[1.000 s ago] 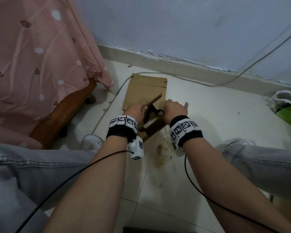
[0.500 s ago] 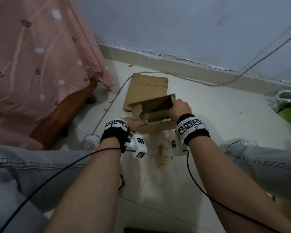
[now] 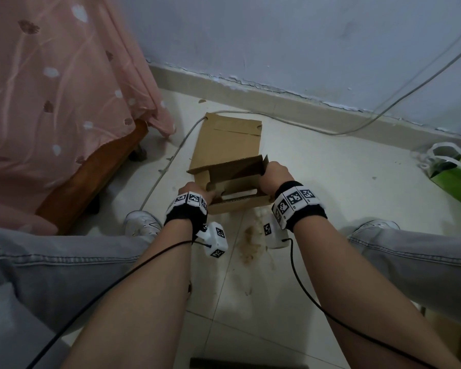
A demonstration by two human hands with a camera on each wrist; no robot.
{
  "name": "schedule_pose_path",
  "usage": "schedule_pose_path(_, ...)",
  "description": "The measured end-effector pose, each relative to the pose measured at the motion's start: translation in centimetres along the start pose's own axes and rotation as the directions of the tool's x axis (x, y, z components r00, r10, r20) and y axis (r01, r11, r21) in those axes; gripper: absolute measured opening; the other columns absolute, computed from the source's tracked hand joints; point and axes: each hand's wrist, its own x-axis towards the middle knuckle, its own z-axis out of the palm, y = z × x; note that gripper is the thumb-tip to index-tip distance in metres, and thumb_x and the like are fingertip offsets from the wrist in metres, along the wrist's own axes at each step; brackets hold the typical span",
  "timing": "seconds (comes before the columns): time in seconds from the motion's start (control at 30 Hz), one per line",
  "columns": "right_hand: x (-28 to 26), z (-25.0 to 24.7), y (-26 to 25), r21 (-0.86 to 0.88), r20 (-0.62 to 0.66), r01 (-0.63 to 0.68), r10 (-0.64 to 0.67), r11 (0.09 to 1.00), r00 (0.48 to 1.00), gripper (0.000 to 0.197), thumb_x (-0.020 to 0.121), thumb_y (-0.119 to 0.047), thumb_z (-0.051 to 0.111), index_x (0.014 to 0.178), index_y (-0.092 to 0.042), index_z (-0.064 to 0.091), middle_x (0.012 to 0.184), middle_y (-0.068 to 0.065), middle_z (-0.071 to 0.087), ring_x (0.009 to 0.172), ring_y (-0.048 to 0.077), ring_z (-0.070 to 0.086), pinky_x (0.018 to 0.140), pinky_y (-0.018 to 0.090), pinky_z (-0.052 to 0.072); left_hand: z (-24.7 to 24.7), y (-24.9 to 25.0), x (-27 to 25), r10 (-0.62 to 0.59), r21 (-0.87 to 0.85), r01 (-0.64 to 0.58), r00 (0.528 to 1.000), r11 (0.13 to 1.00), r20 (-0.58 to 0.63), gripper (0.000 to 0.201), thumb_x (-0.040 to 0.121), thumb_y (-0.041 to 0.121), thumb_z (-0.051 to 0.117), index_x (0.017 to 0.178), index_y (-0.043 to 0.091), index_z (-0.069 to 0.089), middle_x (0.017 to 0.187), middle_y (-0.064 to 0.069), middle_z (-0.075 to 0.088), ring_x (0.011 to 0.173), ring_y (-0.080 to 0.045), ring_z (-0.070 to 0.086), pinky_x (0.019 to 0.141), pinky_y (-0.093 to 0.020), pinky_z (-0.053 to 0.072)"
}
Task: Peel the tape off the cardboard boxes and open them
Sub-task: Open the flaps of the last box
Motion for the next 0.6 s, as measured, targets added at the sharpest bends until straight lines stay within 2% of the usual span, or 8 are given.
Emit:
schedule_pose_path(0.07,0.0,0.2,0.2,-0.023,-0.016,-0.009,0.009,1.0,1.0,0.02,0.093,-0.007,0.05,0.112,-0.002,0.058,0.109,0.016,0.062,0.098,0.033,0.063,0.081,0.035,0.053,-0.1,0.1,0.3,-0.01,0.014,0.011,1.0,1.0,-0.025,0.036,0.09,0.034,0.059,0.071,0.006,0.049,0.083,-0.013,0.057,0.061,-0.021,0.049,0.053,-0.026,0.035)
schedule_pose_path(0.13,0.1,0.3,0.6,-0.017,-0.023,-0.034,0.034,0.999,0.999,0.02,0.093,-0.006,0.05,0.112,-0.002,0.058,0.109,0.016,0.063,0.099,0.034,0.064,0.083,0.035,0.054,-0.5,0.3,0.6,-0.014,0.013,0.015,0.998,1.0,-0.061,0.025,0.093,0.023,0.054,0.079,0.002,0.049,0.089,-0.015,0.055,0.074,-0.028,0.055,0.06,-0.029,0.039)
schedule_pose_path(0.23,0.4,0.3,1.4,0.05,-0.027,-0.089,0.09,0.995,0.996,0.018,0.092,-0.005,0.053,0.108,-0.001,0.059,0.107,0.019,0.064,0.094,0.037,0.066,0.085,0.044,0.057,-0.8,-0.2,1.7,-0.013,0.033,0.016,0.996,0.999,-0.092,0.017,0.09,0.009,0.058,0.076,0.001,0.053,0.095,-0.017,0.063,0.091,-0.034,0.064,0.067,-0.03,0.045)
schedule_pose_path(0.33,0.7,-0.1,2.2,0.105,-0.047,-0.12,0.125,0.987,0.991,0.016,0.091,-0.004,0.053,0.106,-0.001,0.059,0.106,0.02,0.065,0.093,0.038,0.066,0.084,0.046,0.057,-0.5,-1.0,3.6,-0.025,-0.094,0.021,0.999,0.995,-0.048,0.014,0.086,0.016,0.061,0.084,0.002,0.066,0.093,-0.018,0.072,0.082,-0.033,0.07,0.076,-0.037,0.059)
schedule_pose_path(0.43,1.0,-1.4,2.7,0.134,-0.055,-0.139,0.147,0.981,0.988,0.011,0.091,-0.007,0.053,0.1,-0.003,0.057,0.101,0.019,0.065,0.088,0.037,0.067,0.082,0.046,0.058,-1.5,-0.8,2.7,0.019,-0.329,-0.015,1.0,0.944,0.01,0.038,0.086,0.042,0.064,0.103,0.008,0.066,0.097,-0.01,0.073,0.082,-0.027,0.072,0.085,-0.044,0.058)
schedule_pose_path(0.5,1.5,-2.6,3.0,0.166,-0.05,-0.142,0.153,0.976,0.987,0.011,0.09,-0.009,0.049,0.096,-0.001,0.056,0.096,0.019,0.065,0.085,0.037,0.068,0.081,0.047,0.059,-2.7,-0.4,1.5,0.131,-0.43,-0.056,0.981,0.901,0.146,0.066,0.078,0.067,0.064,0.127,0.023,0.052,0.118,0.001,0.063,0.103,-0.021,0.065,0.093,-0.045,0.051)
schedule_pose_path(0.53,1.8,-3.3,3.1,0.187,-0.035,-0.146,0.155,0.972,0.987,0.015,0.09,-0.009,0.047,0.096,0.001,0.058,0.096,0.019,0.066,0.085,0.037,0.068,0.081,0.048,0.058,-3.2,-0.6,1.4,0.204,-0.429,-0.093,0.953,0.899,0.222,0.086,0.07,0.073,0.067,0.14,0.032,0.04,0.13,0.006,0.054,0.115,-0.021,0.056,0.096,-0.047,0.048)
schedule_pose_path(0.6,2.3,-4.7,3.5,0.199,0.031,-0.147,0.144,0.969,0.989,0.023,0.088,-0.011,0.045,0.098,0.001,0.061,0.097,0.021,0.068,0.087,0.036,0.069,0.083,0.048,0.058,-3.7,-1.0,1.5,0.319,-0.343,-0.219,0.908,0.913,0.27,0.119,0.054,0.064,0.084,0.15,0.046,0.016,0.147,0.009,0.038,0.131,-0.022,0.04,0.103,-0.051,0.04)
